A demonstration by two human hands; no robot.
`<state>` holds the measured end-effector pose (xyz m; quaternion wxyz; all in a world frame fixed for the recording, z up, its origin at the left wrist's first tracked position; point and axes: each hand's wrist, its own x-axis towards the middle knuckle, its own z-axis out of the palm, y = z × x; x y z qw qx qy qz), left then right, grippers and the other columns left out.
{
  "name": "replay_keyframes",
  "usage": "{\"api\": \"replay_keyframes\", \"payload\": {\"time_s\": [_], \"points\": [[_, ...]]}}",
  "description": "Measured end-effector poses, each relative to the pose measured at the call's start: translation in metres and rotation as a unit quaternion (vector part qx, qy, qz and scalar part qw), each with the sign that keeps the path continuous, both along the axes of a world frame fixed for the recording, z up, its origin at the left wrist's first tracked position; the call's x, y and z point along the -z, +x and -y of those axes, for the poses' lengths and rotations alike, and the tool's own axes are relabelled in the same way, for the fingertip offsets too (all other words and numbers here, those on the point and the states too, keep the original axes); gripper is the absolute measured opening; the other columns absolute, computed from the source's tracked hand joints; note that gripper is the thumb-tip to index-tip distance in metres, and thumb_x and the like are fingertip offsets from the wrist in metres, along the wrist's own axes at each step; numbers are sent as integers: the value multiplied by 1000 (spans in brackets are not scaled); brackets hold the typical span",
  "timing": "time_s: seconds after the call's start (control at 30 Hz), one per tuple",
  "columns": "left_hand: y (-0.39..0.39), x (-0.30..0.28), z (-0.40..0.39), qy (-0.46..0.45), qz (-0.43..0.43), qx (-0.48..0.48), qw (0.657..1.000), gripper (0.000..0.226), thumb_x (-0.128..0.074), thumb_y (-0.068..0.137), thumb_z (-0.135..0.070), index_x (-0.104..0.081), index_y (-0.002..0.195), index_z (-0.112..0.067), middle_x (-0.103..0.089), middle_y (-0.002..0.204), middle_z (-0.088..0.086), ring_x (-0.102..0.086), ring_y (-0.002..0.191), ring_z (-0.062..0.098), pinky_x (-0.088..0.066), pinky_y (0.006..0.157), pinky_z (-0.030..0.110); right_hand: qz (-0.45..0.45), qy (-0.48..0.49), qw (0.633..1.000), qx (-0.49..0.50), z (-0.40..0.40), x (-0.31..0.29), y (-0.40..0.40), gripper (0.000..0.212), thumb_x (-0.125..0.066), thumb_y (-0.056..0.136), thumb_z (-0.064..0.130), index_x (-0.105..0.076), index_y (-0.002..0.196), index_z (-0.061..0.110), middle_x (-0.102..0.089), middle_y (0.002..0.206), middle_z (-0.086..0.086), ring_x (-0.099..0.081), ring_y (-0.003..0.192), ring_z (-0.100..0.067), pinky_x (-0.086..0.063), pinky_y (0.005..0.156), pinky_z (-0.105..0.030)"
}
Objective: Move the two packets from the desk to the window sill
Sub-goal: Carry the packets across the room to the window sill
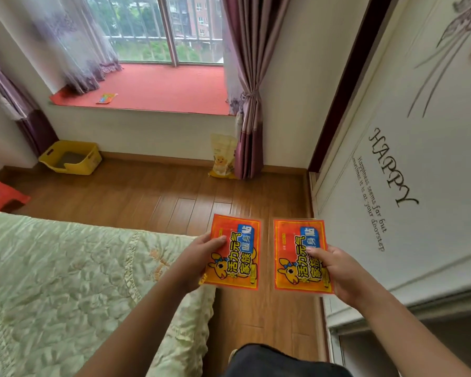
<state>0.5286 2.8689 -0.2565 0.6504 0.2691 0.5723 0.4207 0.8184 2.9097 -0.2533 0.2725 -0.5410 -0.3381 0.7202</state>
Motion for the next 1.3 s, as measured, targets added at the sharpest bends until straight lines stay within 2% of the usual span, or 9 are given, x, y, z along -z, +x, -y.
{"api": "replay_keyframes", "payload": {"time_s": [0.17,0.3,0.47,0.6,0.7,0.8,1.0,1.17,1.3], "points": [[-20,-5,-53,4,4,4,1000,24,-58,93,-19,-62,116,-11,-77,97,18,-74,88,38,-58,81,55,0,0,1000,10,-42,-2,-16,24,-53,98,18,-60,119,8,-77,103,-19,-75,91,-33,-60,76,-44],[-29,-3,-96,-1,-2,5,1000,25,-58,94,-20,-62,117,-11,-76,101,20,-73,92,40,-57,84,56,2,-1,1000,18,-84,4,-21,25,-53,98,18,-59,121,9,-76,104,-19,-74,95,-34,-58,82,-47],[-28,4,-158,-17,-11,-1,1000,24,-58,93,-20,-62,116,-12,-74,106,23,-71,96,43,-54,88,60,9,-4,1000,6,-151,15,-29,20,-54,98,20,-59,116,13,-78,100,-16,-75,91,-32,-61,73,-43],[-27,6,-213,-30,-12,-32,999,27,-58,94,-20,-61,119,-10,-73,109,25,-72,92,41,-59,81,56,10,-5,1000,-1,-222,23,-37,19,-55,97,17,-61,114,13,-78,99,-17,-75,89,-33,-61,76,-48],[-25,2,-246,-36,-7,-57,998,25,-58,94,-18,-62,117,-9,-75,103,23,-73,87,38,-61,74,53,5,-10,1000,-14,-268,28,-40,20,-56,96,16,-62,114,12,-77,99,-18,-75,90,-34,-59,81,-52],[-26,-4,-278,-32,-5,-69,997,24,-58,93,-18,-63,116,-10,-74,103,24,-73,89,39,-58,81,58,-2,-10,999,-39,-314,28,-45,23,-56,96,15,-61,118,13,-77,103,-19,-74,94,-37,-57,85,-56],[-50,-8,-322,-44,-17,-100,994,27,-59,93,-20,-62,118,-11,-71,112,27,-67,103,46,-52,91,63,-16,-14,997,-74,-381,21,-77,21,-55,96,15,-60,116,13,-76,103,-20,-73,92,-36,-59,78,-49],[-91,1,-360,-43,-20,-123,991,27,-59,94,-21,-61,118,-10,-74,108,23,-70,99,42,-52,92,62,-18,-19,993,-111,-435,20,-129,19,-55,97,16,-60,115,12,-78,98,-18,-76,86,-33,-61,72,-46],[-135,12,-395,-29,-6,-131,991,32,-60,93,-23,-59,121,-9,-73,111,23,-69,102,42,-52,93,60,-2,-9,992,-127,-477,23,-179,19,-55,96,15,-61,114,14,-79,93,-15,-76,82,-31,-61,71,-46]]}}
